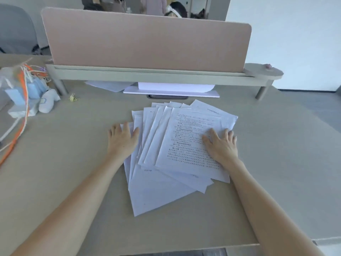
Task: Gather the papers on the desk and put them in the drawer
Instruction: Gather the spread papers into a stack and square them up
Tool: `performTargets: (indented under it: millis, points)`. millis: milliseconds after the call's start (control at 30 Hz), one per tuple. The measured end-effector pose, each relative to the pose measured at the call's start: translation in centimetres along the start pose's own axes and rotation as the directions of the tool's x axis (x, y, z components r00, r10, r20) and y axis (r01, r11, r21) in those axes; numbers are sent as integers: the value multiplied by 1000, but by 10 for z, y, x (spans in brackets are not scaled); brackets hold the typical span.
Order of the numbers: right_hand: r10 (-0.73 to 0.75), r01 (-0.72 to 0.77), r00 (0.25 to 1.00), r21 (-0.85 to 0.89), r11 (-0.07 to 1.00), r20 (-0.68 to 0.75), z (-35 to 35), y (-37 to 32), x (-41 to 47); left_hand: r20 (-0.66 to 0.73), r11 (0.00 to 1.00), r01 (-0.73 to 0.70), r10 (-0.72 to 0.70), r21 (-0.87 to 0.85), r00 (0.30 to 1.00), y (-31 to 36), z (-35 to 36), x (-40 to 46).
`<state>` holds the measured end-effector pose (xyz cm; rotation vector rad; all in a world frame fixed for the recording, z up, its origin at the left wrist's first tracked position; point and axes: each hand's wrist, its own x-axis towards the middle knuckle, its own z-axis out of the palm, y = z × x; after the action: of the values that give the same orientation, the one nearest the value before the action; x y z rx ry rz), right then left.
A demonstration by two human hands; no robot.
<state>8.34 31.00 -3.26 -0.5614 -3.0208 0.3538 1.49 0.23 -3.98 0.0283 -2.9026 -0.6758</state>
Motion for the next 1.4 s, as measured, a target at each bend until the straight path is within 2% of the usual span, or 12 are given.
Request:
performTargets:
  millis: [233,433,633,700,767,833,900,1067,1167,1300,1400]
  points:
    - [-142,132,986,112,985,82,-7,-16,23,49,991,-36,43,-130,998,12,-3,29]
    - [-202,198,979,106,974,23,3,-49,35,67,967,-55,74,-250,995,24,-2,49]
    - [-264,242,963,257,936,54,4,-68,16,119,927,3,45,-375,992,24,-9,43]
    - [-246,212,968,376,902,45,4,-67,14,131,899,38,21,-437,991,22,-13,43]
    - [-161,143,987,458,877,2,4,-61,15,122,876,76,-20,-477,992,19,-17,42]
    - [-117,141,989,324,935,-92,6,-53,18,130,816,137,-76,-562,989,15,-20,40]
    - [-157,177,981,183,967,-118,10,-48,21,143,764,172,-106,-622,984,15,-20,37]
    - [-245,257,965,179,950,-90,16,-52,21,158,766,147,-60,-626,986,31,-15,28]
    - [-231,233,972,143,962,-34,18,-55,18,183,755,137,-23,-641,983,37,-17,22]
    - [-216,201,976,270,942,24,18,-60,16,185,732,144,-25,-666,983,36,-18,22]
    - [-145,122,989,537,835,1,5,-61,10,174,693,178,-77,-698,982,33,-21,25]
